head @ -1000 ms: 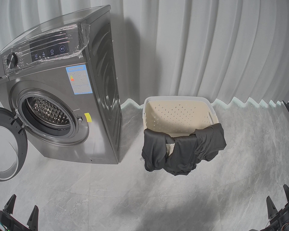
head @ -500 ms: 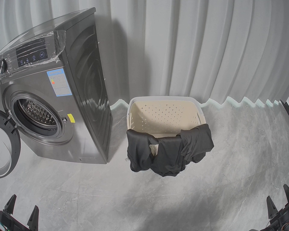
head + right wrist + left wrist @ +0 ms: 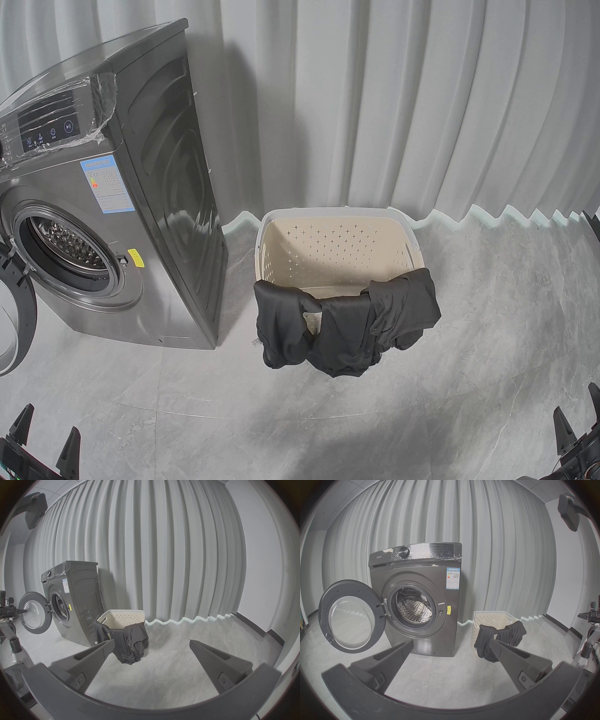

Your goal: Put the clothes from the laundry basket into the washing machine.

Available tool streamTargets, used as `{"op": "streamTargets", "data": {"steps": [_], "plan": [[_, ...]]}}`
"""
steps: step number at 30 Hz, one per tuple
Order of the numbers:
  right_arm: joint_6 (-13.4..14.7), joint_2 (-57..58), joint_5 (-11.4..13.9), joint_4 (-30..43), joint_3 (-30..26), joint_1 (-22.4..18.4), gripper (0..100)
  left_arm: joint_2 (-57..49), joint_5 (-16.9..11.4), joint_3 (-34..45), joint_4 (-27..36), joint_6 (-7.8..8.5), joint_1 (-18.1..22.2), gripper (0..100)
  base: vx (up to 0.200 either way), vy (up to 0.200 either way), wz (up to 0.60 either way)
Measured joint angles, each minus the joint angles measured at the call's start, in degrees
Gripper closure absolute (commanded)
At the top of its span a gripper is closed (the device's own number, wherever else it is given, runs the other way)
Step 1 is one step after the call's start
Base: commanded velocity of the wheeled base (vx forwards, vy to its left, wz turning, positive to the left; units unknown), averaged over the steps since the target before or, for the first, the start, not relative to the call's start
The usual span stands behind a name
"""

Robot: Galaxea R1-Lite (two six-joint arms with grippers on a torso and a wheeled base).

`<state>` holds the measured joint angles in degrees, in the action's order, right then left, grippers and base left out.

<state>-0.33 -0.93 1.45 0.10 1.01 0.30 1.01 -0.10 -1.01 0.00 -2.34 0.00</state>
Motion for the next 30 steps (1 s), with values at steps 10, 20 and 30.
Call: {"op": "streamTargets", "data": {"steps": [10,20,30], "plan": [[0.00,0.00,0.00,0.00,0.00,0.00,0,0.02,0.00,0.00,0.00,0.00,-0.02,0,0.020,0.000,0.00],[0.01,0.00,0.02,-0.02,0.00,0.00,0,0.02,0.00,0.00,0.00,0.00,-0.02,0,0.000,-0.180,0.00],[0.01,0.00,0.00,0.00,0.00,0.02,0,0.02,-0.01,0.00,0.02,0.05,-0.05,0,0.000,0.000,0.00]]}}
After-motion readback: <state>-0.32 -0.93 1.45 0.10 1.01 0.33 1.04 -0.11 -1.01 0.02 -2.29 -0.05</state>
